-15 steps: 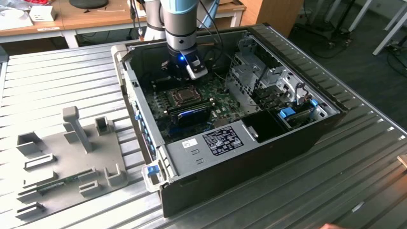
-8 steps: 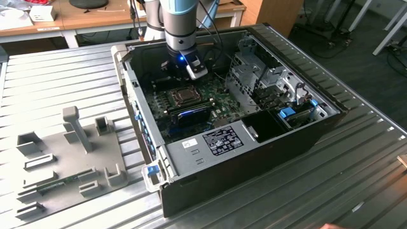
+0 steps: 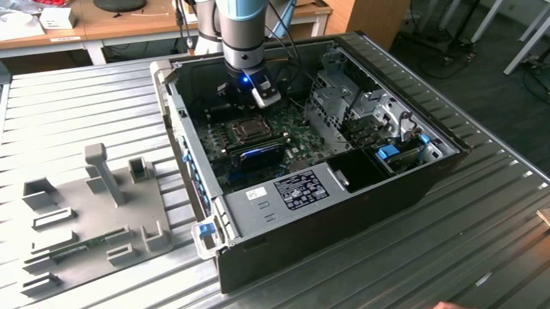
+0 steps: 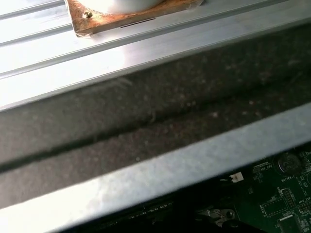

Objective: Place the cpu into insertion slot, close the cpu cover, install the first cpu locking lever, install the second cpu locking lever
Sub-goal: 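Install the first cpu locking lever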

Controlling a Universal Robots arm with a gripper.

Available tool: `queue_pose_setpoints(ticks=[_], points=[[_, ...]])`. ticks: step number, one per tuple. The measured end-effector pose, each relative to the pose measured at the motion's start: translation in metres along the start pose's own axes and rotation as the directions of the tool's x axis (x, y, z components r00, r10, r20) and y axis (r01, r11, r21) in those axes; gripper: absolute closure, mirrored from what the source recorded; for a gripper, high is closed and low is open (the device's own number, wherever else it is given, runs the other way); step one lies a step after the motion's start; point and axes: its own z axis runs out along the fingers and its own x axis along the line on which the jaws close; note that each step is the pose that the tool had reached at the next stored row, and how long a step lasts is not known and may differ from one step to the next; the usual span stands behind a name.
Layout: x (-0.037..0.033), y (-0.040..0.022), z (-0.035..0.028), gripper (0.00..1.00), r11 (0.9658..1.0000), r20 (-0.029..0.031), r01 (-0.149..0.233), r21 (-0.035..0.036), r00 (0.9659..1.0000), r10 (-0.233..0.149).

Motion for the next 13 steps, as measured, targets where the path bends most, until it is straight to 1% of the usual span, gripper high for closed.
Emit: queue_pose_setpoints(ticks=[3, 9, 11, 13], points=[[0.0, 0.0002, 0.0002, 0.89, 1.0, 0.0009, 0.0, -0.0031, 1.0, 0.0], [0.0001, 0.0002, 0.0002, 0.89, 1.0, 0.0028, 0.0, -0.0041, 1.0, 0.0], [0.0001, 0.0001, 0.0002, 0.89, 1.0, 0.0051, 0.001, -0.0049, 1.0, -0.001], [0.0001, 0.0001, 0.0002, 0.89, 1.0, 0.0098, 0.002, -0.0066, 1.0, -0.002]])
